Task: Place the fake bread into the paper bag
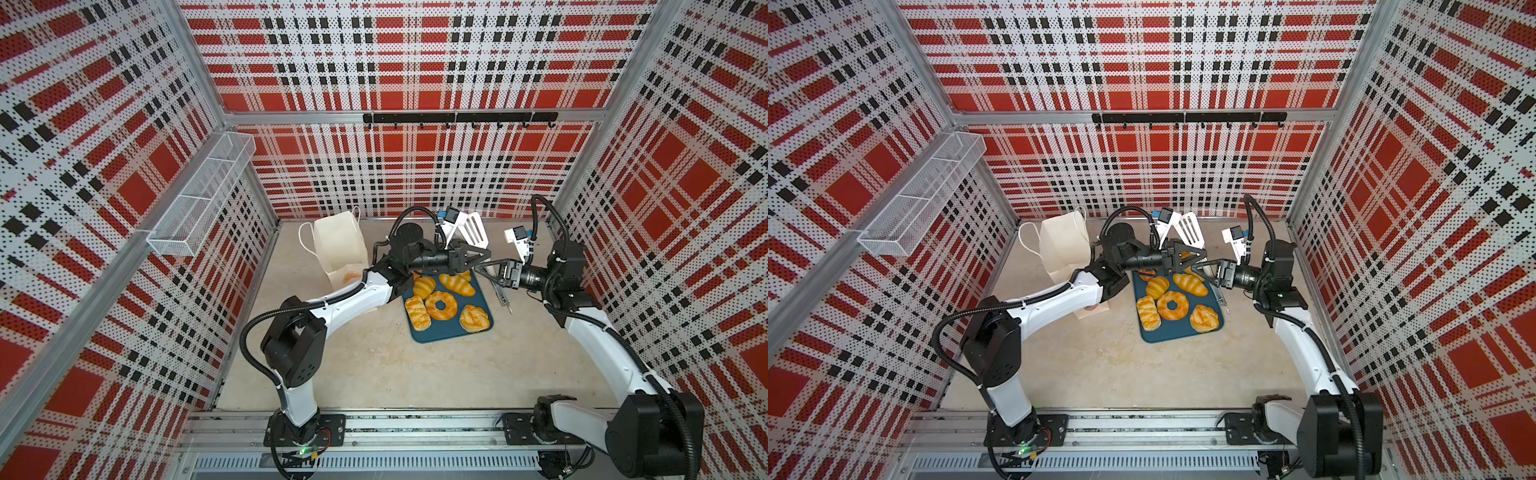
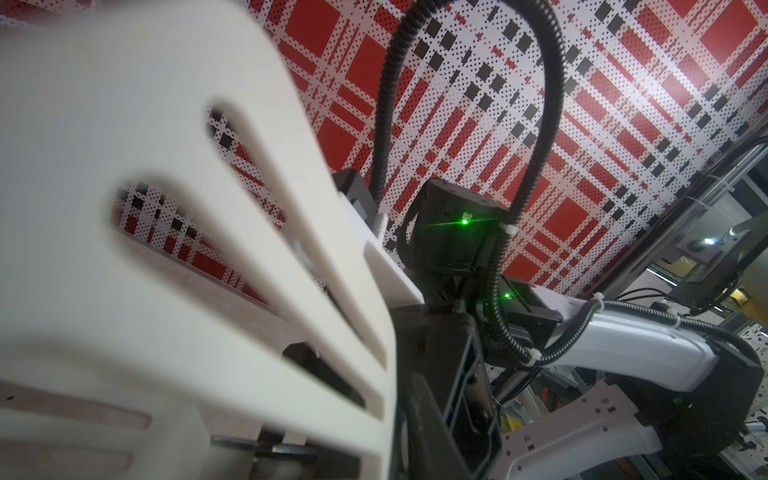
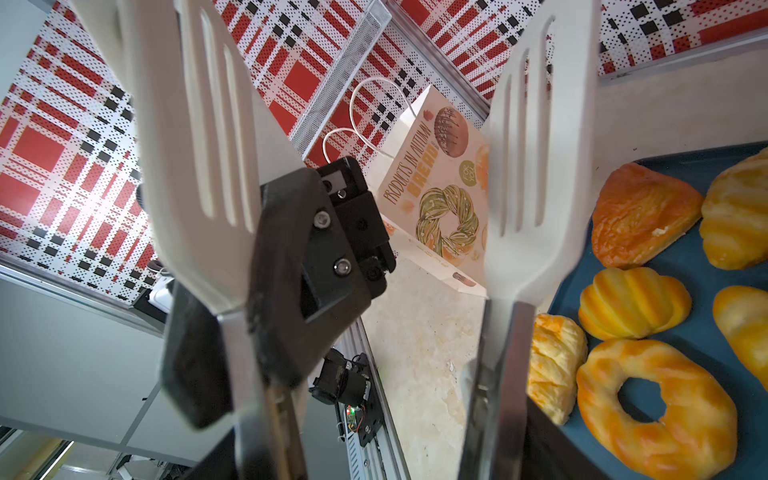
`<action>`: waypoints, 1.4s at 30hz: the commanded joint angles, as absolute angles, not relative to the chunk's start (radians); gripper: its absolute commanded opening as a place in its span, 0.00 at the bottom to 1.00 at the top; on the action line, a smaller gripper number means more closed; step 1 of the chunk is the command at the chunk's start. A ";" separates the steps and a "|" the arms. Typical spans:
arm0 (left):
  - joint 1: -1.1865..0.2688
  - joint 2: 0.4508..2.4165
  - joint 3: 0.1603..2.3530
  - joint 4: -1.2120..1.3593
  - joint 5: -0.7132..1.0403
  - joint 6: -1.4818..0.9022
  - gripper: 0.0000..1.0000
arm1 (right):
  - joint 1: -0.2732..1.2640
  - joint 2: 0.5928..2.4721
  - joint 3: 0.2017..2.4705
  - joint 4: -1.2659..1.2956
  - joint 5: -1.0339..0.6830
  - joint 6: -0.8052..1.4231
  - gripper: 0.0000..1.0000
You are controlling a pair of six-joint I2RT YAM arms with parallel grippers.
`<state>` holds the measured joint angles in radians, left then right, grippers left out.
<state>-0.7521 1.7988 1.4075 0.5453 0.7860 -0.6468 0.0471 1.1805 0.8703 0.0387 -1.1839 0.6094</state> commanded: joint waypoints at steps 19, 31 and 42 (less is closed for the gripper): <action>-0.741 1.802 1.364 0.821 0.766 -0.761 0.10 | 0.052 1.136 0.896 -0.034 -1.149 0.552 0.76; -0.743 1.819 1.349 0.923 0.732 -0.822 0.06 | 0.052 1.126 0.894 -0.020 -1.144 0.557 0.86; -0.772 1.850 1.350 0.971 0.719 -0.854 0.05 | 0.052 1.130 0.887 0.078 -1.124 0.620 0.89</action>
<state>-0.7593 1.8454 1.3411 0.8700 0.7349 -0.8246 0.0528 1.1484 0.8753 -0.0174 -1.1316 0.5922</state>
